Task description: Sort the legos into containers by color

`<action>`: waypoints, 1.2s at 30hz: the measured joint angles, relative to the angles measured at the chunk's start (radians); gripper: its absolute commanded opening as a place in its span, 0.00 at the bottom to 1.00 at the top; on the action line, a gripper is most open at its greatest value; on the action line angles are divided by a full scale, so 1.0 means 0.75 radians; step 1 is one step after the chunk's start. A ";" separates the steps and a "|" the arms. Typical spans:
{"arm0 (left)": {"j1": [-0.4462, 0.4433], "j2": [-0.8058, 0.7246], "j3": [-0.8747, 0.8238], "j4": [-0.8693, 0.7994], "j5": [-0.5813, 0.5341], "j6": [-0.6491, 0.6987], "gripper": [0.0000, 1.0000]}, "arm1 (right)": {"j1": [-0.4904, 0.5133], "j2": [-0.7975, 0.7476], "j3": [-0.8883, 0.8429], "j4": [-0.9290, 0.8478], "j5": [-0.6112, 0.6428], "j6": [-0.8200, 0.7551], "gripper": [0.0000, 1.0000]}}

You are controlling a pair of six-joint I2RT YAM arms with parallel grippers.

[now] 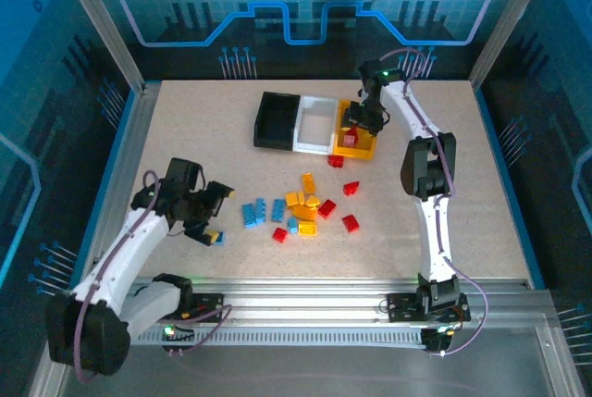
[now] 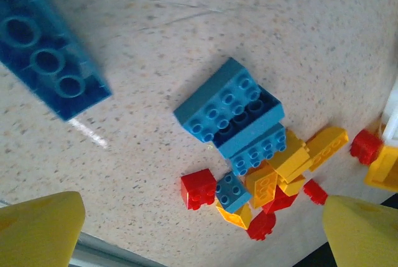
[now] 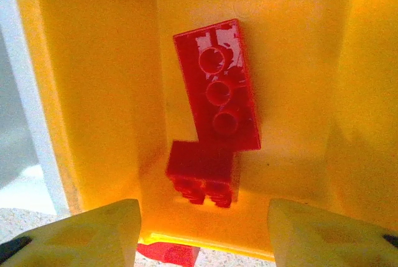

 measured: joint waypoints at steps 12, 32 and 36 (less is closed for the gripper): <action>0.019 -0.188 -0.378 0.047 -0.024 -0.363 0.93 | 0.162 -0.405 -0.281 0.038 0.025 0.001 0.60; 0.201 0.207 -0.291 0.212 -0.014 -0.290 0.82 | 0.297 -0.454 -0.412 0.050 0.019 0.011 0.61; 0.205 0.284 -0.290 0.222 -0.006 -0.248 0.78 | 0.297 -0.454 -0.413 0.050 0.020 0.011 0.61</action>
